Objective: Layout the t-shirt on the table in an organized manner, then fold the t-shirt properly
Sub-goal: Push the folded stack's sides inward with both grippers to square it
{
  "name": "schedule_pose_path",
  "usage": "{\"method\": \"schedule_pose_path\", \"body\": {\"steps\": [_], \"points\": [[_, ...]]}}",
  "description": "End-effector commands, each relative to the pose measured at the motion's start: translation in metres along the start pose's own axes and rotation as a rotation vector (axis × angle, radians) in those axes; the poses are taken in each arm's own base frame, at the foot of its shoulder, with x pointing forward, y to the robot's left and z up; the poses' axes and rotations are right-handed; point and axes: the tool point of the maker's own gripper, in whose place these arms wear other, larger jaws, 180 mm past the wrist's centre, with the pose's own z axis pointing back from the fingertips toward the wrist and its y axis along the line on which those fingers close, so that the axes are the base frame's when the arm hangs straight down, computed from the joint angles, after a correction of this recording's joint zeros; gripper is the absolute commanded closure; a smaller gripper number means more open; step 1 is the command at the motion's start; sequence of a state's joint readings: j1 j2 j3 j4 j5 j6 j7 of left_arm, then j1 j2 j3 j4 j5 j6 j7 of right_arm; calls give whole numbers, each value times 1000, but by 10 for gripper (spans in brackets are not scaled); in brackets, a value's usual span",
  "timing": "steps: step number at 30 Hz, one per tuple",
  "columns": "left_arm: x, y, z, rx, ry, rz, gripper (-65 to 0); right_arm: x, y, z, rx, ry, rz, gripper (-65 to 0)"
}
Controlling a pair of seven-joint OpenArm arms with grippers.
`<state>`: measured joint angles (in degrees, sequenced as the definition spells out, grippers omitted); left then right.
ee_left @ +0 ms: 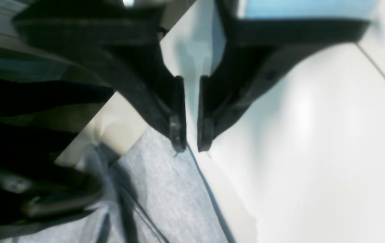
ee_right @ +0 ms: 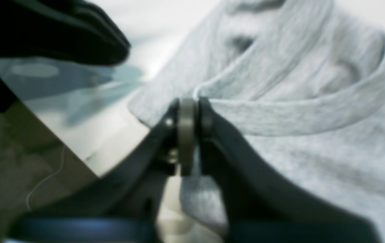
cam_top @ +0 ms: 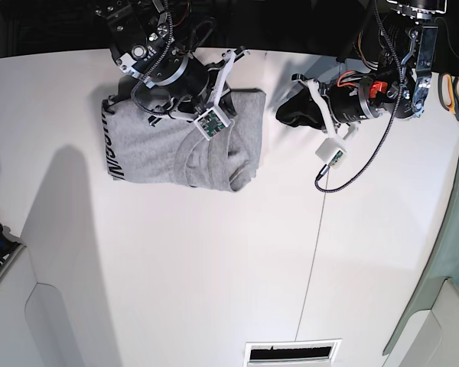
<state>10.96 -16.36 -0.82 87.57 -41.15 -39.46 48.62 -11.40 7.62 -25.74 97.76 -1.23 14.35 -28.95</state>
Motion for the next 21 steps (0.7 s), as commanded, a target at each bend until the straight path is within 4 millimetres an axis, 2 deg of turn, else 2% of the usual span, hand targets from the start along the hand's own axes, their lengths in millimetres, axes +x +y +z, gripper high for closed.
{"method": "schedule_pose_path", "body": {"steps": [1,2,3,6,9,11,12,16,19,21], "points": [[11,-1,4,-12,-40,-10,-76,12,2,0,12,-50,1,-191],[11,-1,4,-12,-40,-10,-76,10,6,-1,34,-49,7,-230],[12,-1,4,-12,-41,-10,-76,10,10,-1,58,-50,18,-243],[12,-1,4,-14,-42,-9,-76,24,18,3,105,-91,19,-242],[15,-7,4,-43,-58,11,-76,53,1,12,43,-166,17,-242],[19,-16,5,-85,-72,34,-75,75,-25,20,-55,-221,-1,-222],[21,-21,4,-104,-72,37,-75,84,-42,24,-118,-241,-7,-189],[18,-52,-13,-173,-48,9,-73,109,-122,41,-368,-281,-37,0],[10,-83,-33,-233,-10,-25,-73,123,-174,55,-479,-297,-73,0],[7,-101,-45,-252,-3,-64,-73,124,-200,53,-509,-288,-99,0]]}}
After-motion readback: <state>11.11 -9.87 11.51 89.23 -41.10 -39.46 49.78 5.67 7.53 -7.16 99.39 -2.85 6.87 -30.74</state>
